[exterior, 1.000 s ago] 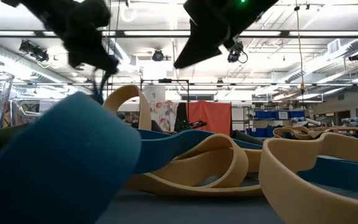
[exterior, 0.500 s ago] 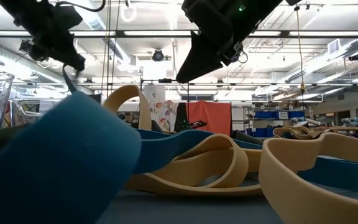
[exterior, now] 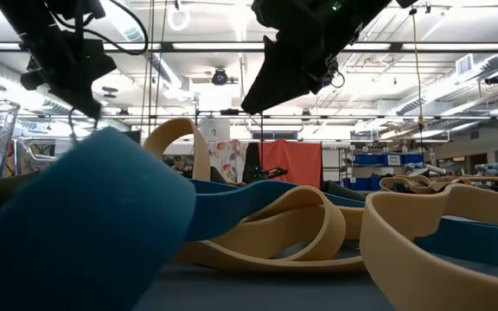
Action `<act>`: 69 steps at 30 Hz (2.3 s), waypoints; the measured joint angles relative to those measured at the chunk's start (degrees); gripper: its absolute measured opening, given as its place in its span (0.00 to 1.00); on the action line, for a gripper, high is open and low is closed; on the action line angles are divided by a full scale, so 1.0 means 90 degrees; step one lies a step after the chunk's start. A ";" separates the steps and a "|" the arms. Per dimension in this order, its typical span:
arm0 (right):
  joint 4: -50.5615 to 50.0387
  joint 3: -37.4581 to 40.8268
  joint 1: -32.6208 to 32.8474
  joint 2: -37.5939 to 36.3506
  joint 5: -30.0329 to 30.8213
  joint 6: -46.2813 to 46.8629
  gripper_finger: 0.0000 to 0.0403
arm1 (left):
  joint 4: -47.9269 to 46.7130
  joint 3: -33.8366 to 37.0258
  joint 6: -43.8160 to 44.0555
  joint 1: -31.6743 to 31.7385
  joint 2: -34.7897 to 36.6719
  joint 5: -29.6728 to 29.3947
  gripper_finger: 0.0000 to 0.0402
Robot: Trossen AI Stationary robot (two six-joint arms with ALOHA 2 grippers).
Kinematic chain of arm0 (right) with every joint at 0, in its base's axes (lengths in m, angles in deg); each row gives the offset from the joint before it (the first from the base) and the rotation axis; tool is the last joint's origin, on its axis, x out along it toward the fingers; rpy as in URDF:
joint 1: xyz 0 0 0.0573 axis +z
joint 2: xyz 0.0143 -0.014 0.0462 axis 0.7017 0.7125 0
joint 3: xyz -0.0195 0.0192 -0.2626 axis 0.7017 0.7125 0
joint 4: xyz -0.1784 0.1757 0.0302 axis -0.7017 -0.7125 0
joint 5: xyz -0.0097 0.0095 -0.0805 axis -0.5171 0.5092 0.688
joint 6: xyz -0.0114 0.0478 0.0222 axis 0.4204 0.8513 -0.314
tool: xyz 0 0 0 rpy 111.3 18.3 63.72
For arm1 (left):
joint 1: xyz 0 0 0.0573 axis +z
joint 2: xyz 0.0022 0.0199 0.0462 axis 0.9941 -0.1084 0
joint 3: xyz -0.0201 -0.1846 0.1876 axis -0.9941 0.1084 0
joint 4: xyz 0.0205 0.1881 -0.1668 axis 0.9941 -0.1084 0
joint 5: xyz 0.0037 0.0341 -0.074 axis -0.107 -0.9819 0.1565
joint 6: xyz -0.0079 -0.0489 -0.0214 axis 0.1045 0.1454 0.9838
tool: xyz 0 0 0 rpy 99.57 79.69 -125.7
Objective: Sort rubber bands into baskets
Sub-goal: Put the blue rubber band into the top transparent bin
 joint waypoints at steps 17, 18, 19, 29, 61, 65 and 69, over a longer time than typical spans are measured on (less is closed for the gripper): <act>0.0193 0.0000 -0.0065 0.0000 -0.0314 -0.0363 0.26 | -0.0023 0.0000 -0.0869 0.1052 -0.0021 0.0795 0.30; 0.0191 0.0000 -0.0065 0.0000 -0.0283 -0.0364 0.26 | -0.0015 0.0000 -0.0927 0.1054 -0.0021 0.0795 0.32; 0.0192 0.0000 -0.0074 0.0000 -0.0263 -0.0365 0.25 | -0.0007 0.0000 -0.1015 0.1054 -0.0021 0.0795 0.33; 0.0027 0.0003 -0.0211 0.0000 -0.0252 -0.0369 0.25 | 0.0060 0.0000 -0.1510 0.0959 -0.0013 0.0772 0.35; 0.0099 0.0005 -0.0388 0.0000 -0.0102 -0.0865 0.05 | 0.1246 0.0477 -0.0167 -0.1043 -0.0027 0.0958 0.36; 0.0021 0.0005 -0.0412 0.0000 -0.0089 -0.0852 0.07 | 0.1047 0.0612 -0.0143 -0.1032 -0.0033 0.0913 0.36; -0.0077 0.0005 -0.0412 0.0000 0.0325 -0.0509 0.09 | 0.1100 0.0617 -0.0232 -0.1032 -0.0033 0.0835 0.35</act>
